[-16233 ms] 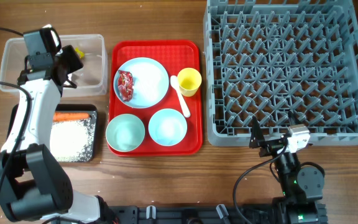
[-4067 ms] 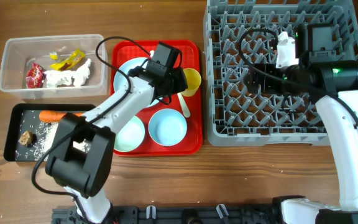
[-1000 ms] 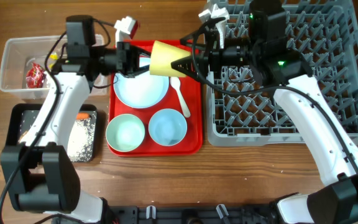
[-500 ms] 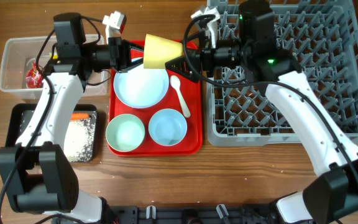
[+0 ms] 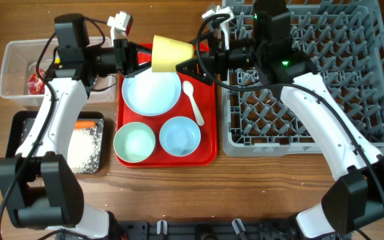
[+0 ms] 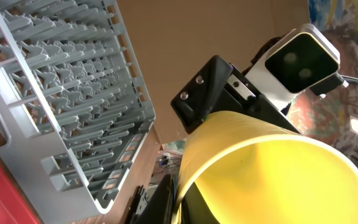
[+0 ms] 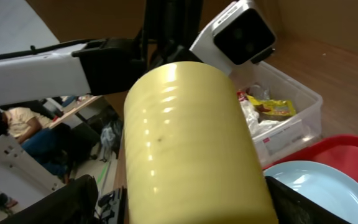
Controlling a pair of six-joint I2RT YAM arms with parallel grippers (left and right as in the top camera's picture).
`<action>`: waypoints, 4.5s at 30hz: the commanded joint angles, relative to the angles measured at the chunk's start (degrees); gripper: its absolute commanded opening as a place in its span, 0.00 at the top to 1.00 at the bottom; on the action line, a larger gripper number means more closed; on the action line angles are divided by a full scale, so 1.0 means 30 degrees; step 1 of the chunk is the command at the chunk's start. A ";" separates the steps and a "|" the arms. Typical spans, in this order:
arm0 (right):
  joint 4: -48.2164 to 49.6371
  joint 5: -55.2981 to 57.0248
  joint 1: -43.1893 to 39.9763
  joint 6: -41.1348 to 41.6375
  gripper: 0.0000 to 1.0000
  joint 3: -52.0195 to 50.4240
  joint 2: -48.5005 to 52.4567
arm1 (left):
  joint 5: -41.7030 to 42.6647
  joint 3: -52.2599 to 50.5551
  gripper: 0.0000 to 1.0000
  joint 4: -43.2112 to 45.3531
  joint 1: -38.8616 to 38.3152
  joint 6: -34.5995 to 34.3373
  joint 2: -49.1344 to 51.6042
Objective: Sort waste into correct bins and load items into the dishwasher rack
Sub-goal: 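Grasp the yellow cup with the right gripper, then open the left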
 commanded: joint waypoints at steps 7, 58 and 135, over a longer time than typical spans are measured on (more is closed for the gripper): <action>0.0146 -0.1144 0.0299 -0.0219 0.10 0.0036 0.0211 | 0.0226 0.0204 0.96 0.0102 0.0102 -0.0051 -0.0248; 0.0678 -0.0954 0.0707 0.0022 0.21 0.0029 0.0284 | -0.0721 0.0204 0.96 0.0219 0.0015 -0.0051 -0.0248; 0.2565 -0.1173 0.0401 0.0051 0.46 0.0036 0.0495 | -0.1304 0.0197 0.83 -0.0007 0.0321 0.0095 -0.0248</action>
